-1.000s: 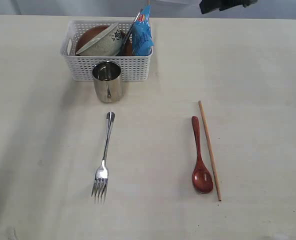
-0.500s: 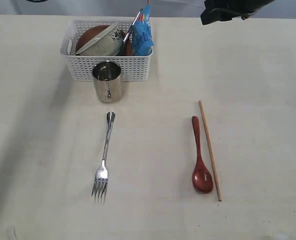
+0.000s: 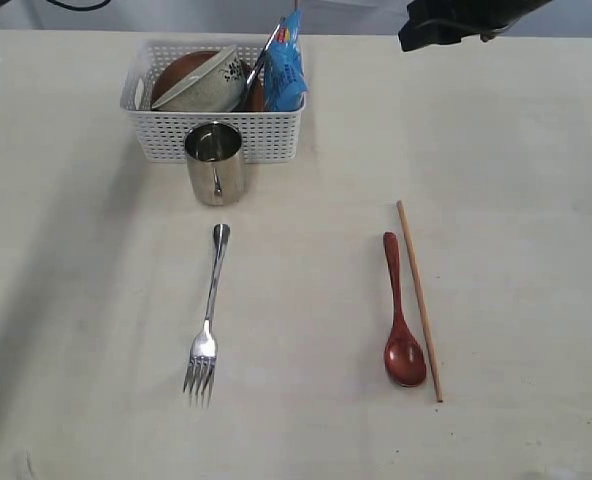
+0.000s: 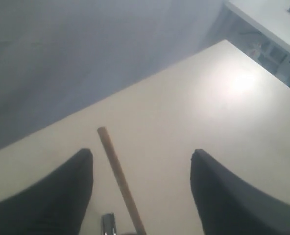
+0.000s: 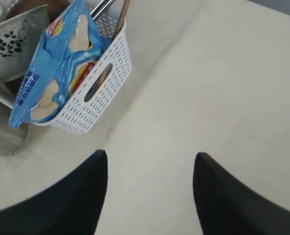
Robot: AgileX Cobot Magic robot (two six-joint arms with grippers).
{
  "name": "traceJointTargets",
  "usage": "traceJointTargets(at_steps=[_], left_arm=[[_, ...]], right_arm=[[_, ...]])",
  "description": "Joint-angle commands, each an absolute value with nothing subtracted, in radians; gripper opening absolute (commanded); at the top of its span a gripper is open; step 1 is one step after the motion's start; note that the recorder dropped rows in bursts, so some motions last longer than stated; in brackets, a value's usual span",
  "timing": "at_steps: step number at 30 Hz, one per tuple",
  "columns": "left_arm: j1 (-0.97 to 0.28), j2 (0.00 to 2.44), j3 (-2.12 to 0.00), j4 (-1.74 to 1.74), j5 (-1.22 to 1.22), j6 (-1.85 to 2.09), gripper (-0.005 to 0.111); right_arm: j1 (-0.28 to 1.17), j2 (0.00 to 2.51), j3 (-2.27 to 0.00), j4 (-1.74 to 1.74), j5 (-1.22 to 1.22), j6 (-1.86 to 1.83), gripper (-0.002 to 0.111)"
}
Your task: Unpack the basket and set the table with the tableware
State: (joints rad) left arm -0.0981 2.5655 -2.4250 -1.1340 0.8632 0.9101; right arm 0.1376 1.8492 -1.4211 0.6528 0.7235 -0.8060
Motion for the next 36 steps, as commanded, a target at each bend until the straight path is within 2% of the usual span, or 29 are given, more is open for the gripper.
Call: traceJointTargets(at_steps=[1, 10, 16, 19, 24, 36], left_arm=[[-0.091, 2.571, -2.433, -1.129, 0.892, 0.919, 0.056], [-0.082, 2.605, -2.445, -1.131, 0.837, 0.946, 0.056], [-0.077, 2.605, -2.453, -1.129, 0.884, 0.957, 0.056], [-0.067, 2.605, -2.475, -1.129, 0.924, 0.953, 0.056], [-0.047, 2.605, -2.496, -1.129, 0.987, 0.946, 0.056], [-0.038, 2.605, -2.496, -1.129, 1.006, 0.945, 0.055]], right_arm=[[0.131, 1.848, -1.417, 0.658, 0.722, -0.836, 0.051], [0.131, 1.848, -1.417, 0.693, 0.679, -0.906, 0.051], [0.118, 1.928, -1.468, 0.959, 0.601, -1.166, 0.051], [0.058, 2.041, -1.612, 1.078, 0.774, -1.207, 0.056], [-0.020, 2.281, -1.945, 1.281, 1.138, -1.176, 0.056], [0.011, 2.673, -2.483, 1.388, 1.221, -1.099, 0.056]])
